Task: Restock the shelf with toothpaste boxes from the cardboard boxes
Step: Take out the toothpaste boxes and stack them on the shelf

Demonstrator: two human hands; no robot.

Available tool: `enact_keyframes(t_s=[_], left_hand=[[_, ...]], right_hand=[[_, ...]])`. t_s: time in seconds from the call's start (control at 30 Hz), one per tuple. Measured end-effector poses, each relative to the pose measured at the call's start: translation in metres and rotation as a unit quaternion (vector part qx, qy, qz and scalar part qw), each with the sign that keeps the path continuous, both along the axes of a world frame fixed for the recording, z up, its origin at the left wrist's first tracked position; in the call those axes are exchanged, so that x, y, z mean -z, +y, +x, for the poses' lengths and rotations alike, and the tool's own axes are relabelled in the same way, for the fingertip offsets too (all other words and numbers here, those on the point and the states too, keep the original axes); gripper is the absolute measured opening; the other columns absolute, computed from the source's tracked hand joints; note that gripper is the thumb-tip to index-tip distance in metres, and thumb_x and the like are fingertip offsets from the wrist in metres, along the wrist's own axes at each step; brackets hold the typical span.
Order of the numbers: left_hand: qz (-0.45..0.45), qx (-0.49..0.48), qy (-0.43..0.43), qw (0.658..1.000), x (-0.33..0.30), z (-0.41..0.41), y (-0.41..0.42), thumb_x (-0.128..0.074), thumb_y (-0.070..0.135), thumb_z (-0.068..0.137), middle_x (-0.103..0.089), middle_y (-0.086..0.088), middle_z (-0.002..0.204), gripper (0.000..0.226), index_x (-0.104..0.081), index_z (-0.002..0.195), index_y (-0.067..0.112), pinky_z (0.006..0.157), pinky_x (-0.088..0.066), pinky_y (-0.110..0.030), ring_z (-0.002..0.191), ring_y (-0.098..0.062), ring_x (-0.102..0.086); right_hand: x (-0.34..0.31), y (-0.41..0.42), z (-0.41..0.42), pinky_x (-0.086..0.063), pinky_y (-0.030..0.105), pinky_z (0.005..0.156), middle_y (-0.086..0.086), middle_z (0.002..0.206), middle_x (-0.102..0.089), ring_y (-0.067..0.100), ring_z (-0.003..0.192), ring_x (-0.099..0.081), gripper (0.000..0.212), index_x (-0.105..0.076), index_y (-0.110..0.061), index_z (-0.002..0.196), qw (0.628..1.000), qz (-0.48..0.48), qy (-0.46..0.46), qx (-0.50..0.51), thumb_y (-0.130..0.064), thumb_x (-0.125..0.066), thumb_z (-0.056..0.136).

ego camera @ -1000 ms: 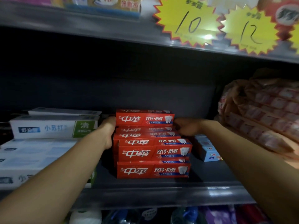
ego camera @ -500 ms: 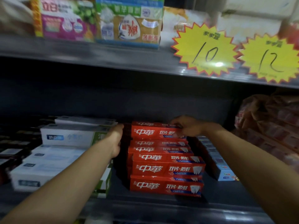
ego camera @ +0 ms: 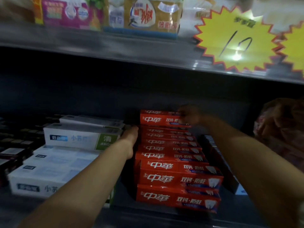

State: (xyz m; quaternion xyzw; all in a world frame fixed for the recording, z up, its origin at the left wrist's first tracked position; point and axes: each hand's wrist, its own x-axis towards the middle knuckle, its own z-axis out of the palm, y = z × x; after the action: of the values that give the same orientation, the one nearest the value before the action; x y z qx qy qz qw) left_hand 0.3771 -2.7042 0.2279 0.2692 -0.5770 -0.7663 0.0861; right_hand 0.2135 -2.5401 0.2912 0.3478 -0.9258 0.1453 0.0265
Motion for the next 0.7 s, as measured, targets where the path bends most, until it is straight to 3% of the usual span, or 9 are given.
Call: enact_keyframes(t_s=[0.2, 0.3, 0.53, 0.7], left_hand=[[0.012, -0.01, 0.0, 1.0, 0.005, -0.005, -0.007, -0.037, 0.037, 0.102, -0.063, -0.013, 0.079, 0.037, -0.059, 0.089, 0.01, 0.057, -0.047, -0.033, 0.066, -0.026, -0.06], [0.008, -0.018, 0.008, 1.0, 0.006, -0.009, -0.011, -0.04, 0.039, 0.1, -0.066, -0.012, 0.082, 0.036, -0.062, 0.097, 0.012, 0.06, -0.05, -0.033, 0.067, -0.026, -0.062], [0.006, 0.011, 0.022, 1.0, 0.0, -0.017, -0.011, -0.033, 0.035, 0.103, -0.061, -0.009, 0.072, 0.04, -0.055, 0.078, 0.013, 0.059, -0.048, -0.031, 0.063, -0.023, -0.058], [0.015, 0.001, 0.019, 1.0, 0.0, -0.021, -0.014, -0.032, 0.034, 0.103, -0.061, -0.01, 0.072, 0.04, -0.055, 0.078, 0.014, 0.055, -0.045, -0.03, 0.062, -0.023, -0.057]], right_hand=[[0.01, -0.009, -0.014, -0.04, 0.029, 0.081, -0.004, 0.099, -0.054, 0.017, 0.1, -0.055, 0.019, -0.057, -0.018, 0.107, 1.0, -0.008, -0.009, 0.009, -0.014, -0.062, 0.089], [0.01, -0.01, -0.023, -0.041, 0.03, 0.085, 0.0, 0.107, -0.054, 0.02, 0.107, -0.055, 0.026, -0.057, -0.017, 0.114, 1.0, -0.009, 0.02, 0.02, -0.018, -0.063, 0.089], [0.011, -0.026, -0.04, -0.036, 0.026, 0.088, 0.005, 0.118, -0.056, 0.023, 0.115, -0.053, 0.039, -0.054, -0.013, 0.127, 0.998, 0.003, 0.048, 0.026, -0.018, -0.063, 0.089], [0.02, -0.038, -0.052, -0.044, 0.039, 0.099, 0.004, 0.118, -0.058, 0.022, 0.112, -0.054, 0.035, -0.057, -0.017, 0.122, 0.999, 0.01, 0.018, 0.043, -0.018, -0.065, 0.087]])
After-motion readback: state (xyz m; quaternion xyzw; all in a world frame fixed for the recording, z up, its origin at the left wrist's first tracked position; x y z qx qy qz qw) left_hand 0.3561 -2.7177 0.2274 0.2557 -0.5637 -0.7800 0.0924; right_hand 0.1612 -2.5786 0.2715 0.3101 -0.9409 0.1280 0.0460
